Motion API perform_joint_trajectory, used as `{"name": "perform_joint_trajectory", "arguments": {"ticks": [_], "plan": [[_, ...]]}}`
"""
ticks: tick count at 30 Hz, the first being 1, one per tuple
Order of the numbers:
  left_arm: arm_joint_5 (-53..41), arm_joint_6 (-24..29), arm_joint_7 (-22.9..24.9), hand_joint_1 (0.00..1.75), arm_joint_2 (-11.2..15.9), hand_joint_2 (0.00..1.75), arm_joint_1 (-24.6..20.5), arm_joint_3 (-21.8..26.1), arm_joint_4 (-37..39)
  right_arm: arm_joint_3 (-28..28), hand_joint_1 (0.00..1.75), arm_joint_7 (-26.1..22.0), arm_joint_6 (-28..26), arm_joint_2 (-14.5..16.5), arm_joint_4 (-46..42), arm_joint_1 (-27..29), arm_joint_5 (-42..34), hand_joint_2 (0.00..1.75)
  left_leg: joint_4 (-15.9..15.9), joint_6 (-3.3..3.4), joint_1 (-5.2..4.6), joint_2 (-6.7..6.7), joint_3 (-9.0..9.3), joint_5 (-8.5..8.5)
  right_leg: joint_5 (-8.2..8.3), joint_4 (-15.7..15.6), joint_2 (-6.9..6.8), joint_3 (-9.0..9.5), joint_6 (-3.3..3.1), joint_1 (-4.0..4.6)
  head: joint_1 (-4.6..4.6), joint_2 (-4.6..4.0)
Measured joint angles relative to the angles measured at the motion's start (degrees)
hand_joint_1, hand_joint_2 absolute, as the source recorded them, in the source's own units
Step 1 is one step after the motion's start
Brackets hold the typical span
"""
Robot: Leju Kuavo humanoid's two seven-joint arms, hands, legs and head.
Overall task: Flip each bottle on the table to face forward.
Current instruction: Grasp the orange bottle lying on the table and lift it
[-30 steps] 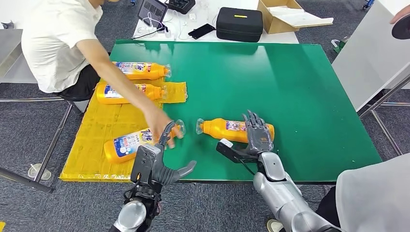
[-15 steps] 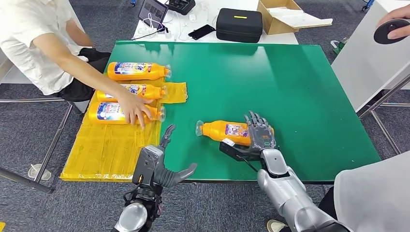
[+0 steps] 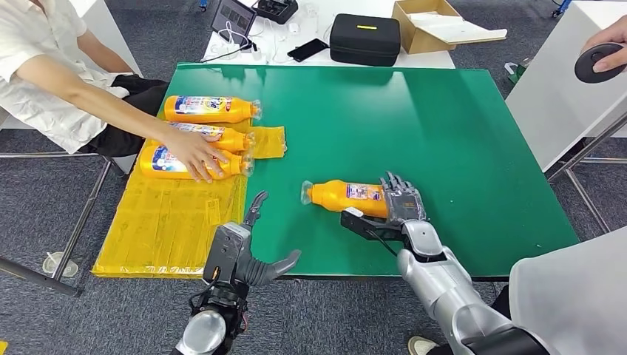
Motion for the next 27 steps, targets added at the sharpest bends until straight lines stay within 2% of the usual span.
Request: {"name": "perform_joint_trajectory", "arguments": {"ticks": [3, 9, 14, 20, 24, 27], "plan": [[0.0, 0.0, 0.3, 0.00, -0.2, 1.75, -0.2, 0.0, 0.4, -0.6, 1.75, -1.0, 3.2, -0.3, 1.2, -1.0, -1.8, 1.75, 0.0, 0.02, 0.00, -0.06, 0.19, -0.01, -0.02, 0.0, -0.02, 0.19, -0.01, 0.00, 0.02, -0.01], [0.0, 0.0, 0.4, 0.00, -0.3, 1.75, -0.3, 0.0, 0.8, -2.0, 1.75, -3.8, 4.2, -0.7, 1.7, -1.4, -5.0, 1.75, 0.0, 0.02, 0.00, -0.07, 0.39, -0.02, -0.02, 0.0, -0.02, 0.41, -0.01, 0.01, 0.02, -0.01], [0.5, 0.0, -0.1, 0.00, -0.3, 1.75, -0.3, 0.0, 1.3, -5.2, 1.75, -10.9, 9.6, -1.5, 1.9, -1.4, -13.6, 1.75, 0.0, 0.04, 0.03, -0.02, 0.86, -0.28, -0.16, -0.1, 0.00, 0.61, -0.04, 0.05, 0.03, 0.00], [1.1, 1.0, -1.9, 0.00, -0.3, 1.75, -0.3, 0.0, 1.4, -8.7, 1.75, -18.9, 12.4, -1.9, 1.7, -0.4, -22.9, 1.75, 0.0, 0.05, 0.05, 0.24, 1.79, -0.82, -0.43, -0.2, 0.28, 1.57, -0.04, 0.08, 0.05, 0.00], [2.2, 2.4, -3.6, 0.00, -0.3, 1.75, -0.2, -0.1, 1.4, -10.6, 1.75, -25.0, 14.6, -1.3, 0.0, 1.7, -30.5, 1.75, 0.0, -0.02, 0.06, 0.49, 1.96, -0.87, -0.39, -0.2, 0.56, 1.82, -0.08, 0.10, 0.02, 0.00], [6.3, 3.0, -4.2, 0.00, -0.3, 1.75, 0.3, 0.0, 1.2, -11.4, 1.75, -28.1, 16.2, -0.3, -3.9, 4.8, -37.9, 1.75, 0.0, -0.03, 0.09, 0.45, 1.87, -0.87, -0.41, -0.2, 0.56, 1.74, -0.08, 0.12, 0.01, 0.00]]}}
